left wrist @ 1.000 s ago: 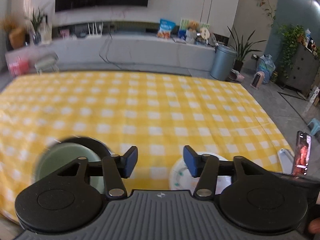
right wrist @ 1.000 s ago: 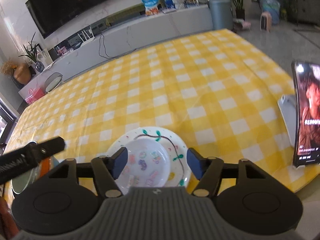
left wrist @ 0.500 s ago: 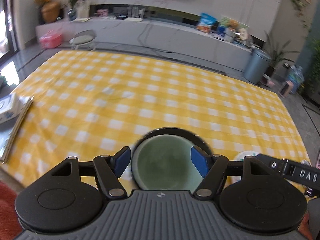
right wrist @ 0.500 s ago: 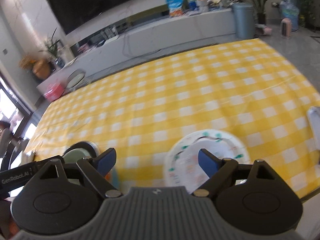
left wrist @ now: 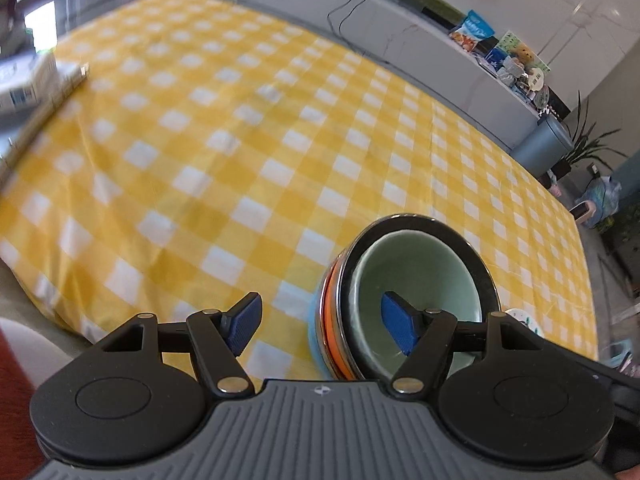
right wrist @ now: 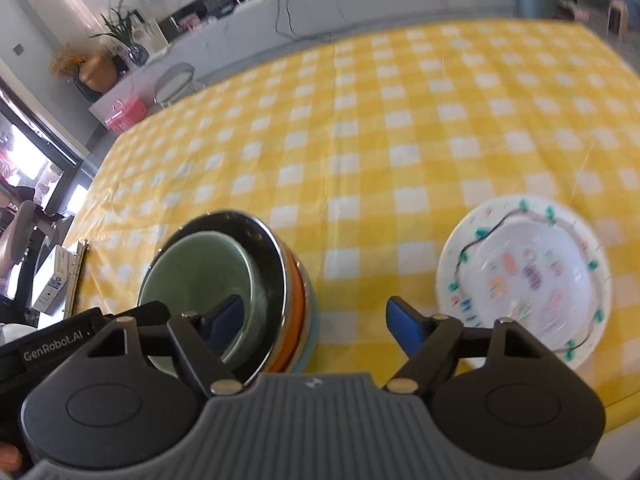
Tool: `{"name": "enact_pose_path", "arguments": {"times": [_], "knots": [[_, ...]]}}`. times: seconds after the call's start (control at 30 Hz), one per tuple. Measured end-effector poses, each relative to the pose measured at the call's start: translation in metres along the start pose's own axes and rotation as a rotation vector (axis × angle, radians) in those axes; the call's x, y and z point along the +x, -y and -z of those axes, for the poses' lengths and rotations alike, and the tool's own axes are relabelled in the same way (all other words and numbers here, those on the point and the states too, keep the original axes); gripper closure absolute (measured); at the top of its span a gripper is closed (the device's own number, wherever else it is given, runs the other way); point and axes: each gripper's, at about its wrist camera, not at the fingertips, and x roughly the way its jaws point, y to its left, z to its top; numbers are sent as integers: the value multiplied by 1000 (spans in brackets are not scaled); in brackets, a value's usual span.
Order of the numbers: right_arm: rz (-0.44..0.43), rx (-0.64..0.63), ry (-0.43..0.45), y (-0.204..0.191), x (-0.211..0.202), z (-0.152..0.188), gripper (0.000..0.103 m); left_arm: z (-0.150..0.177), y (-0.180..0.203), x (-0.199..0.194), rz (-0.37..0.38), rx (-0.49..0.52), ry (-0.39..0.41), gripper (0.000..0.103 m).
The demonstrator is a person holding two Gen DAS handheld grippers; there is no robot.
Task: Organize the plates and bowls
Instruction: 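Close both tools on the rim of the nested bowl stack, then lift the bowl stack with both tools and lower it onto the plate stack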
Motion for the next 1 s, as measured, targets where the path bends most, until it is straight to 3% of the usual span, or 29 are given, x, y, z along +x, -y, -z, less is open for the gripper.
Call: {"name": "enact_pose_path", "arguments": {"times": [0.33, 0.53, 0.73, 1.0], "knots": [[-42, 52, -78, 0, 35, -1, 34, 1, -8, 32, 28, -68, -84, 33], [-101, 108, -103, 5, 49, -1, 40, -2, -14, 41, 79, -132, -78, 34], [-186, 182, -122, 14, 58, -2, 47, -2, -18, 50, 161, -178, -103, 41], [-204, 204, -120, 19, 59, -2, 49, 0, -16, 50, 166, -161, -89, 42]]}}
